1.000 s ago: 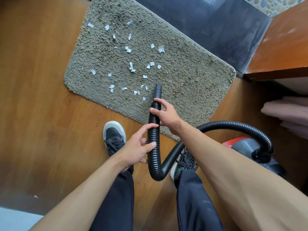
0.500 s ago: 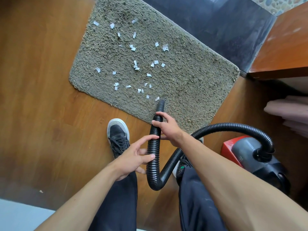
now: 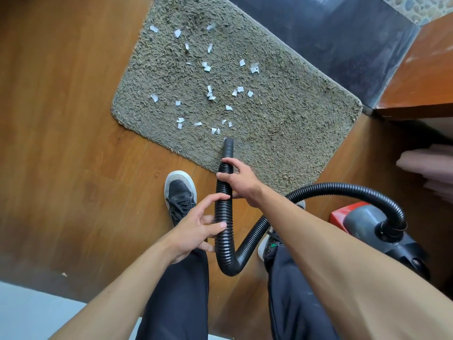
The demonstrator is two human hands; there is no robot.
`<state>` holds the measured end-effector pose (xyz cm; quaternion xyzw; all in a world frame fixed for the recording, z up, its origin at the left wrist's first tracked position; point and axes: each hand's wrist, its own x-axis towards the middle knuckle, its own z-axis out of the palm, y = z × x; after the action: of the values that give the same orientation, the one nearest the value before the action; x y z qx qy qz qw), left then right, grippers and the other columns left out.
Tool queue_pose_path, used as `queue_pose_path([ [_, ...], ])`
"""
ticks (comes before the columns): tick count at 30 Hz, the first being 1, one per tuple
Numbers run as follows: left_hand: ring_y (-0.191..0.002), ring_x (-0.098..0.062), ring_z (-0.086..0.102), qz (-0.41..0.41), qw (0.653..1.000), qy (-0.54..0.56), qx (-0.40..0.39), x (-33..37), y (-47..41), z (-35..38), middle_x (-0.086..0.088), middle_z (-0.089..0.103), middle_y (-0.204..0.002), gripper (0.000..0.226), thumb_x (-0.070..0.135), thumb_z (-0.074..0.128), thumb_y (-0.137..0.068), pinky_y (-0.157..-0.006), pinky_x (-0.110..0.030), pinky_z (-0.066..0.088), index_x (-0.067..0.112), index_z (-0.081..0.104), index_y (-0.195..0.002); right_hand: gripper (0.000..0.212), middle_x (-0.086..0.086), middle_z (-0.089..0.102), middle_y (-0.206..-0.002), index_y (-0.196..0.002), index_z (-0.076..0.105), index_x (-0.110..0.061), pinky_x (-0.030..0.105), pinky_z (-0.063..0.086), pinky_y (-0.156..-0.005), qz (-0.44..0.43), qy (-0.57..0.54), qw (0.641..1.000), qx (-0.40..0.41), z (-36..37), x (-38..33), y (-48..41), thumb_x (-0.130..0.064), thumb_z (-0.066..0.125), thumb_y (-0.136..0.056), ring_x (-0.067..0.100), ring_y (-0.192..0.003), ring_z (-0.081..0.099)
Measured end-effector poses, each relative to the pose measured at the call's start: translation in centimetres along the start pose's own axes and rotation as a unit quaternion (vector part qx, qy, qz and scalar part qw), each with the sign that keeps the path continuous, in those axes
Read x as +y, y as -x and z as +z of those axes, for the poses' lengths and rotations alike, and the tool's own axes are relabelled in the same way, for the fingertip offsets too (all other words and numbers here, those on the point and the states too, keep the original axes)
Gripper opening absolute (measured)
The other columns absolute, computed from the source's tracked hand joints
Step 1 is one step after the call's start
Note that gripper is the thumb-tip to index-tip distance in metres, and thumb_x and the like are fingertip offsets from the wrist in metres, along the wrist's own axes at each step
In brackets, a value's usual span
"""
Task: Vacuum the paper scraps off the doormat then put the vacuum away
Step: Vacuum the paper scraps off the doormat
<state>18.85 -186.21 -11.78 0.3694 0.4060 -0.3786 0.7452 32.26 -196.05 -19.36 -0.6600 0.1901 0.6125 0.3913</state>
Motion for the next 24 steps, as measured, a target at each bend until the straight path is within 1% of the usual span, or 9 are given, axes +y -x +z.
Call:
queue_pose_path([
  [3, -0.093, -0.027, 0.067, 0.003, 1.0, 0.014, 0.002, -0.5, 0.2, -0.4, -0.013, 0.068, -0.101, 0.054, 0.004, 0.059, -0.097, -0.088, -0.073, 0.047, 0.046, 0.051, -0.129, 0.047, 0.008, 0.061, -0.109, -0.135, 0.05, -0.026, 0.035, 0.058, -0.063, -0.002, 0.018, 1.0, -0.009, 0.7, -0.2, -0.2, -0.01, 0.063, -0.092, 0.019, -0.081, 0.066],
  [5, -0.094, -0.028, 0.067, 0.005, 1.0, 0.018, 0.006, -0.5, 0.3, -0.6, -0.014, 0.068, -0.101, 0.054, 0.004, 0.059, -0.097, -0.087, -0.074, 0.046, 0.046, 0.05, -0.13, 0.047, 0.008, 0.061, -0.109, -0.134, 0.05, -0.026, 0.035, 0.058, -0.064, -0.006, 0.024, 1.0, -0.012, 1.1, -0.4, -0.4, -0.009, 0.063, -0.092, 0.019, -0.081, 0.066],
  [8, -0.095, -0.029, 0.067, 0.009, 1.0, 0.017, 0.013, -0.3, 0.3, -1.1, -0.016, 0.069, -0.103, 0.055, 0.004, 0.059, -0.096, -0.086, -0.072, 0.048, 0.046, 0.049, -0.13, 0.046, 0.007, 0.061, -0.106, -0.133, 0.05, -0.027, 0.041, 0.058, -0.071, -0.011, 0.031, 0.999, -0.01, 1.6, -0.7, -0.7, -0.01, 0.063, -0.092, 0.021, -0.083, 0.066],
  [10, -0.095, -0.03, 0.068, 0.012, 1.0, 0.016, 0.019, -0.1, 0.3, -1.4, -0.02, 0.069, -0.107, 0.055, 0.004, 0.058, -0.097, -0.086, -0.072, 0.049, 0.046, 0.049, -0.131, 0.047, 0.009, 0.062, -0.109, -0.134, 0.05, -0.026, 0.044, 0.059, -0.075, -0.015, 0.039, 0.999, -0.012, 1.8, -1.0, -1.0, -0.011, 0.064, -0.092, 0.023, -0.086, 0.066],
  [13, -0.096, -0.03, 0.068, 0.017, 0.999, 0.018, 0.024, 0.0, 0.5, -1.8, -0.023, 0.068, -0.113, 0.054, 0.004, 0.058, -0.097, -0.086, -0.07, 0.05, 0.045, 0.049, -0.13, 0.047, 0.012, 0.062, -0.116, -0.135, 0.049, -0.024, 0.04, 0.06, -0.069, -0.019, 0.045, 0.999, -0.019, 2.1, -1.5, -1.2, -0.01, 0.064, -0.092, 0.022, -0.087, 0.066],
  [17, -0.096, -0.03, 0.068, 0.022, 0.999, 0.033, 0.03, -0.2, 0.9, -2.3, -0.017, 0.069, -0.109, 0.053, 0.003, 0.058, -0.097, -0.086, -0.067, 0.052, 0.043, 0.051, -0.13, 0.048, 0.009, 0.06, -0.109, -0.135, 0.05, -0.025, 0.038, 0.06, -0.068, -0.029, 0.059, 0.998, -0.024, 3.0, -1.9, -1.2, -0.01, 0.064, -0.092, 0.024, -0.089, 0.066],
  [22, -0.097, -0.032, 0.068, 0.027, 0.998, 0.041, 0.033, -0.2, 1.2, -2.9, -0.013, 0.07, -0.106, 0.053, 0.002, 0.057, -0.097, -0.087, -0.068, 0.051, 0.042, 0.05, -0.13, 0.048, 0.011, 0.06, -0.11, -0.135, 0.051, -0.024, 0.035, 0.057, -0.061, -0.033, 0.074, 0.996, -0.03, 3.9, -2.5, -1.7, -0.01, 0.065, -0.091, 0.024, -0.089, 0.065],
  [24, -0.098, -0.033, 0.068, 0.026, 0.998, 0.037, 0.033, 0.0, 1.1, -3.0, -0.013, 0.07, -0.105, 0.053, 0.002, 0.057, -0.097, -0.086, -0.068, 0.051, 0.043, 0.05, -0.13, 0.048, 0.013, 0.061, -0.113, -0.135, 0.051, -0.025, 0.035, 0.058, -0.062, -0.026, 0.07, 0.997, -0.027, 3.8, -2.5, -1.7, -0.01, 0.064, -0.091, 0.024, -0.09, 0.065],
])
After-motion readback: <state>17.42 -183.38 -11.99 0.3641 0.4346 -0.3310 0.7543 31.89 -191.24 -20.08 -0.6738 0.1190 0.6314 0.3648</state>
